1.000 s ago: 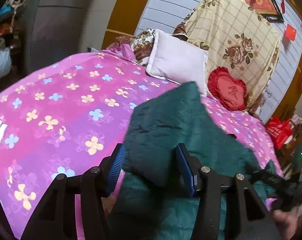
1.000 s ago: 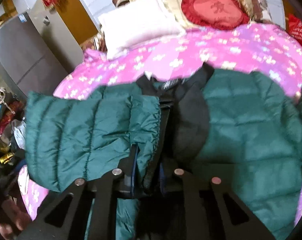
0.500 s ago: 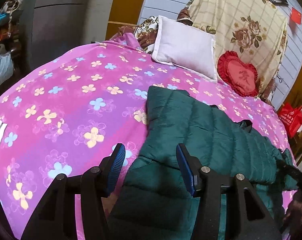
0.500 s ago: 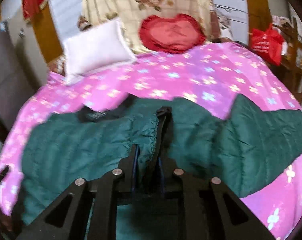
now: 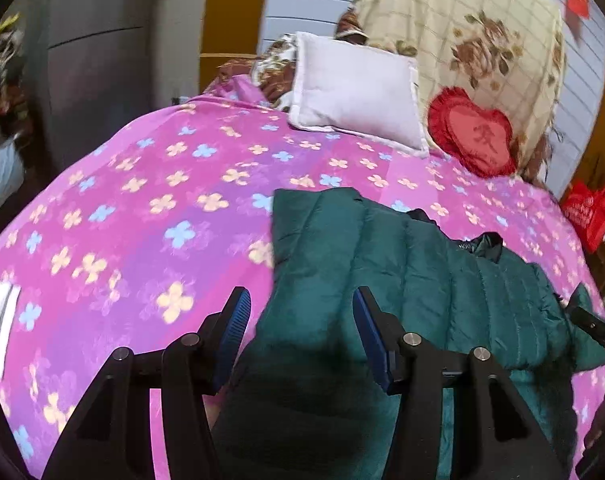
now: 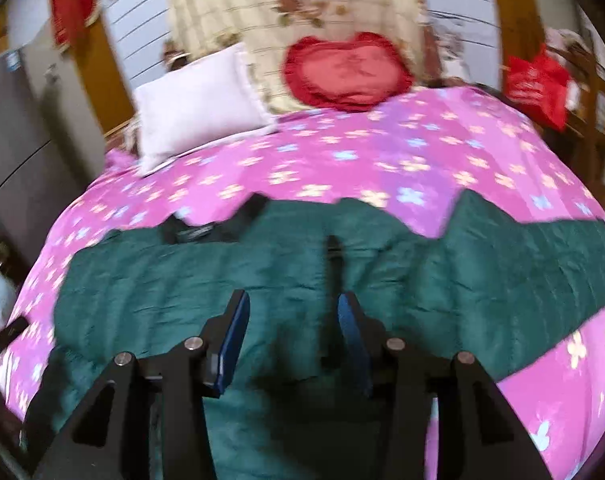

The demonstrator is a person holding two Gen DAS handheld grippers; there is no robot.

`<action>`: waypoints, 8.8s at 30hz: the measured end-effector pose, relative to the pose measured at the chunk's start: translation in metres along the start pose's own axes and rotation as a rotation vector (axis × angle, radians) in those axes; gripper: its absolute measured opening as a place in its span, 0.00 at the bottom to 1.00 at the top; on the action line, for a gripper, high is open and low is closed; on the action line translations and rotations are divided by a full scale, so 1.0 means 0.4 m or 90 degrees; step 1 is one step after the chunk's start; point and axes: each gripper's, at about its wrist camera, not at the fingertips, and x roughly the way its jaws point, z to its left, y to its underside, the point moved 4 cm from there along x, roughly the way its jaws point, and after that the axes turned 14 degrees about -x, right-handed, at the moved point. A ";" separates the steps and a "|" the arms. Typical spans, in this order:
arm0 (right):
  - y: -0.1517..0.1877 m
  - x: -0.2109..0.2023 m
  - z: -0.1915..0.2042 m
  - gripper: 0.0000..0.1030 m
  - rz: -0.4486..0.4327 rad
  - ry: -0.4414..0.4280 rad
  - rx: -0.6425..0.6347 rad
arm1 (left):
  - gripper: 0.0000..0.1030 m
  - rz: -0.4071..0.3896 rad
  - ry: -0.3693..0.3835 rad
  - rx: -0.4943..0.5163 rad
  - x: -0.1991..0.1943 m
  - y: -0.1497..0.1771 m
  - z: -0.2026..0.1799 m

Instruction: Fold large clothes

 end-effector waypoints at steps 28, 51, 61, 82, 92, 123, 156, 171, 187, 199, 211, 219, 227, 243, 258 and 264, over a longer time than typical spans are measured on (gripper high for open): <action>0.003 0.136 0.103 0.58 0.061 0.041 -0.103 | 0.40 0.041 -0.055 0.064 0.154 0.056 -0.041; 0.078 -0.003 0.099 0.81 0.050 0.018 -0.037 | 0.41 0.005 0.015 0.080 0.012 0.070 -0.091; 0.121 -0.073 0.133 0.81 0.047 0.026 -0.042 | 0.41 0.008 0.052 0.087 -0.048 0.109 -0.131; 0.173 -0.157 0.088 0.82 0.040 0.077 -0.041 | 0.41 0.017 0.105 0.118 -0.100 0.203 -0.240; 0.197 -0.169 0.022 0.83 0.043 0.097 -0.021 | 0.41 0.021 0.120 0.141 -0.095 0.236 -0.263; 0.170 -0.145 -0.187 0.84 0.047 0.177 0.014 | 0.41 0.065 0.190 0.134 -0.058 0.258 -0.307; 0.312 -0.082 -1.036 0.84 0.120 0.428 0.352 | 0.41 0.089 0.167 0.131 -0.007 0.251 -0.278; 0.147 -0.226 -0.880 0.13 -0.059 0.266 0.261 | 0.41 0.069 0.119 0.078 -0.038 0.190 -0.222; -0.109 -0.178 -0.268 0.13 -0.062 -0.010 0.048 | 0.41 0.039 0.096 0.004 -0.067 0.102 -0.103; -0.159 0.065 0.220 0.13 0.004 -0.208 -0.049 | 0.41 0.044 0.073 -0.029 -0.031 0.070 -0.033; -0.101 0.171 0.420 0.46 0.075 -0.334 -0.062 | 0.49 0.071 0.143 -0.078 -0.011 0.050 -0.026; -0.120 -0.054 0.200 0.68 -0.015 -0.249 -0.049 | 0.53 0.104 0.172 -0.082 0.025 0.071 -0.117; -0.045 -0.173 -0.060 0.69 -0.023 -0.127 -0.013 | 0.06 0.119 0.122 -0.070 0.132 0.054 -0.189; -0.018 0.159 0.097 0.70 0.076 -0.117 -0.044 | 0.00 0.056 0.004 -0.076 0.104 -0.045 0.023; -0.029 0.052 0.023 0.75 0.038 -0.066 -0.050 | 0.09 0.128 0.130 -0.100 0.184 -0.016 -0.088; -0.047 -0.003 -0.109 0.75 -0.002 -0.009 0.018 | 0.00 0.066 0.102 -0.029 0.109 -0.024 -0.100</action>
